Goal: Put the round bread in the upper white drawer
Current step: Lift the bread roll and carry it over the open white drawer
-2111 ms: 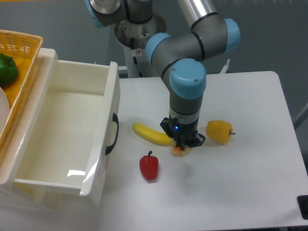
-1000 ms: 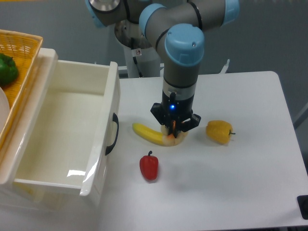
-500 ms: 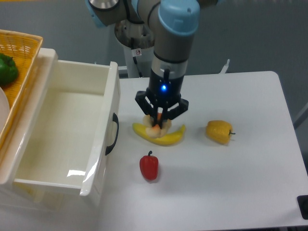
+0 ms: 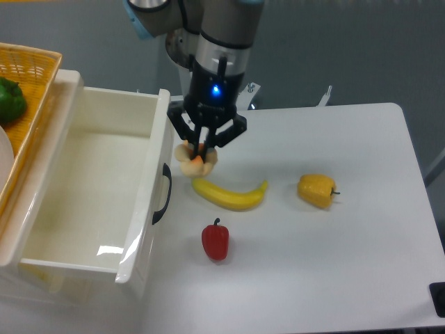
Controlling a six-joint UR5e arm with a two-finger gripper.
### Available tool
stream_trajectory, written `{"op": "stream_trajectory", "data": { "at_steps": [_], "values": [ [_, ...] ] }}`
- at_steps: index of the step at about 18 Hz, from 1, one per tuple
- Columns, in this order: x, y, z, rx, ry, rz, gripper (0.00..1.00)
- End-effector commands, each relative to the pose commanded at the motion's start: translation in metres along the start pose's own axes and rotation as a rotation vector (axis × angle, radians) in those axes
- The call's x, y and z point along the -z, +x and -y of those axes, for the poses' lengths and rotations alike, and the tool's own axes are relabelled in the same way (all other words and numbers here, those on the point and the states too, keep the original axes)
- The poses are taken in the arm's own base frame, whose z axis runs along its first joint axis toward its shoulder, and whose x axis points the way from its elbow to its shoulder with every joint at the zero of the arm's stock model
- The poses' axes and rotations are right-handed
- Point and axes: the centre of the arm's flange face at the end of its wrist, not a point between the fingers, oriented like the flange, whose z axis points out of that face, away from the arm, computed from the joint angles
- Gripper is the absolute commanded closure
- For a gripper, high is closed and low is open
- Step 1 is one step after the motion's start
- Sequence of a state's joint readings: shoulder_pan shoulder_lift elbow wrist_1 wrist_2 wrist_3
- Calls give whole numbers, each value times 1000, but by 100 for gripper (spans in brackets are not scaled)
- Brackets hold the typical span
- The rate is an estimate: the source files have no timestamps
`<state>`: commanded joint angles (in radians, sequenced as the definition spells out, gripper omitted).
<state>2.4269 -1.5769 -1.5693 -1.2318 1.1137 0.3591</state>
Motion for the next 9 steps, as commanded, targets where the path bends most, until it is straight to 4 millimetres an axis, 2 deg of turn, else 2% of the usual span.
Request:
{"op": "stream_trajectory", "data": {
  "at_steps": [2, 6, 9],
  "values": [
    [-2, 15, 0, -21, -2, -13, 93],
    [-19, 50, -4, -50, -37, -45, 93],
    [-39, 68, -16, -66, -75, -72, 92]
  ]
}}
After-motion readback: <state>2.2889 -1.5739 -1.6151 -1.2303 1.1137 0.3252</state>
